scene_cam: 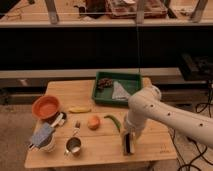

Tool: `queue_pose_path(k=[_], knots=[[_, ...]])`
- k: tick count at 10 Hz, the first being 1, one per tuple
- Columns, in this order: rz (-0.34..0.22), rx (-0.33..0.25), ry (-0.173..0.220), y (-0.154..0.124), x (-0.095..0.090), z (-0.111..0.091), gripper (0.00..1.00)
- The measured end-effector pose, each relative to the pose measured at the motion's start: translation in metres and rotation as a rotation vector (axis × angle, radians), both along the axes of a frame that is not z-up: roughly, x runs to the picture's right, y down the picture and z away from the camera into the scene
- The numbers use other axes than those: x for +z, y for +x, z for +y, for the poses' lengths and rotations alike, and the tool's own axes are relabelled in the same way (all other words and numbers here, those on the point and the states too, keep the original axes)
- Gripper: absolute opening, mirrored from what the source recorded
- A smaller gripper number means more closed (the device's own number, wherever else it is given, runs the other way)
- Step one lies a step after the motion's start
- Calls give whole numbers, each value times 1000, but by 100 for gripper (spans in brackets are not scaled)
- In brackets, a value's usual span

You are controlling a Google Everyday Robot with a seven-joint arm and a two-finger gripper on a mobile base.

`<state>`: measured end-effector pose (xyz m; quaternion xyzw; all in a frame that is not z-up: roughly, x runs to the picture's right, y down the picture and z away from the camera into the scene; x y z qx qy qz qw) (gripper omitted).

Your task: Place eraser in plastic cup

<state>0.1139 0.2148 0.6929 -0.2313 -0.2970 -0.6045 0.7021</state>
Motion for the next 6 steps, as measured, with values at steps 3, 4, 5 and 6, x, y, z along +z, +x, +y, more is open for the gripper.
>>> queue_pose_path(k=[3,4,5,6], knots=[[18,-3,8,3,0,-3,80],[26,-2,13,5,-1,-5,80],[40,12,27,10,-3,-10,80],[49,25,35,14,-4,-12,80]])
